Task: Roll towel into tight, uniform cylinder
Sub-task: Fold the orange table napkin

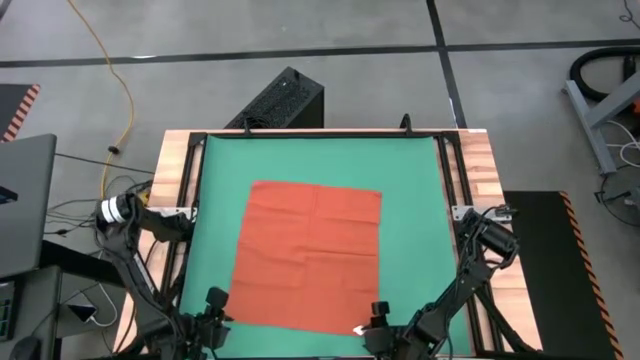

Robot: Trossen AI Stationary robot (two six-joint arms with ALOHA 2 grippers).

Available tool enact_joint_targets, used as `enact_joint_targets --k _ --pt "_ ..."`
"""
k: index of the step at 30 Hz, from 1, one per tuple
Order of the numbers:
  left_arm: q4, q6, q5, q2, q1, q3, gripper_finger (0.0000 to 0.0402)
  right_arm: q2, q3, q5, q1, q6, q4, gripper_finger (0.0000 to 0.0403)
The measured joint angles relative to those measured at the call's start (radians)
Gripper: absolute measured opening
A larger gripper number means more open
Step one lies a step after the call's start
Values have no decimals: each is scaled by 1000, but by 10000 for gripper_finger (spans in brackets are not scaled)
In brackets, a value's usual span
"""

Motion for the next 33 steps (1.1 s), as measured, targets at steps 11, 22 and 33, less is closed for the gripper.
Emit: enact_joint_targets --k 11,22,33 --pt "-81 -56 2 146 -13 2 105 1 0 7 0 51 -4 222" --pt "-156 -166 89 148 -30 3 45 0 1 4 -8 80 -53 191" --pt "-183 -325 96 148 -32 -26 1 -1 1 5 -20 101 -78 107"
